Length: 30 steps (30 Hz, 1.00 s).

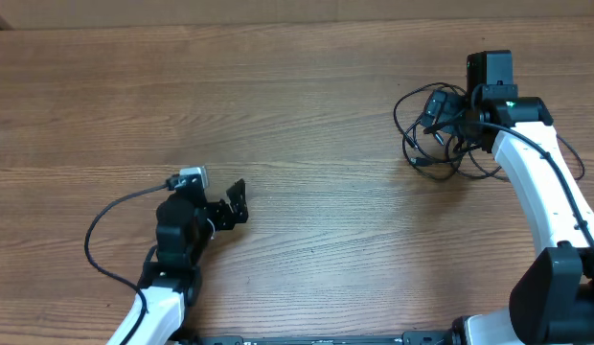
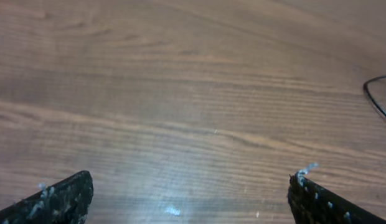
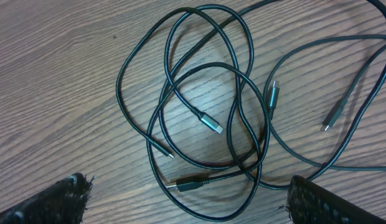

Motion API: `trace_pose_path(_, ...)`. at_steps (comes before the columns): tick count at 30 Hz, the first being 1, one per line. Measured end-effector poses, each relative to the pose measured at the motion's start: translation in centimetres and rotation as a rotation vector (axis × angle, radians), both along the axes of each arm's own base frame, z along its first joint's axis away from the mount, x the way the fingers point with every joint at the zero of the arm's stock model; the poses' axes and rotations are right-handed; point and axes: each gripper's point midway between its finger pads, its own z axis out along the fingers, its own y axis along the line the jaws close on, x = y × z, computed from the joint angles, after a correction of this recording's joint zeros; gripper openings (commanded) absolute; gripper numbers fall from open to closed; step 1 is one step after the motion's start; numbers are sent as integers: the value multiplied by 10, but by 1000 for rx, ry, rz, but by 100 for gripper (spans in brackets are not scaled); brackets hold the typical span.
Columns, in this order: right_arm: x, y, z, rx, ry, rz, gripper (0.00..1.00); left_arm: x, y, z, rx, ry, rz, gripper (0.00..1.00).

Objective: Untangle cables

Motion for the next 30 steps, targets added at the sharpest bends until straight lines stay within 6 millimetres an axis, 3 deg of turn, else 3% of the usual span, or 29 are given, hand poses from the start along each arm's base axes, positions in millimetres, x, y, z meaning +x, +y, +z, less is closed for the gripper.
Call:
trace_pose_path(10,0,0,0,0,0,0,100,-19,5,1,-42,-121,21,99)
trace_pose_path(30,0,0,0,0,0,0,100,-39,24,-12,9,-50,84,99)
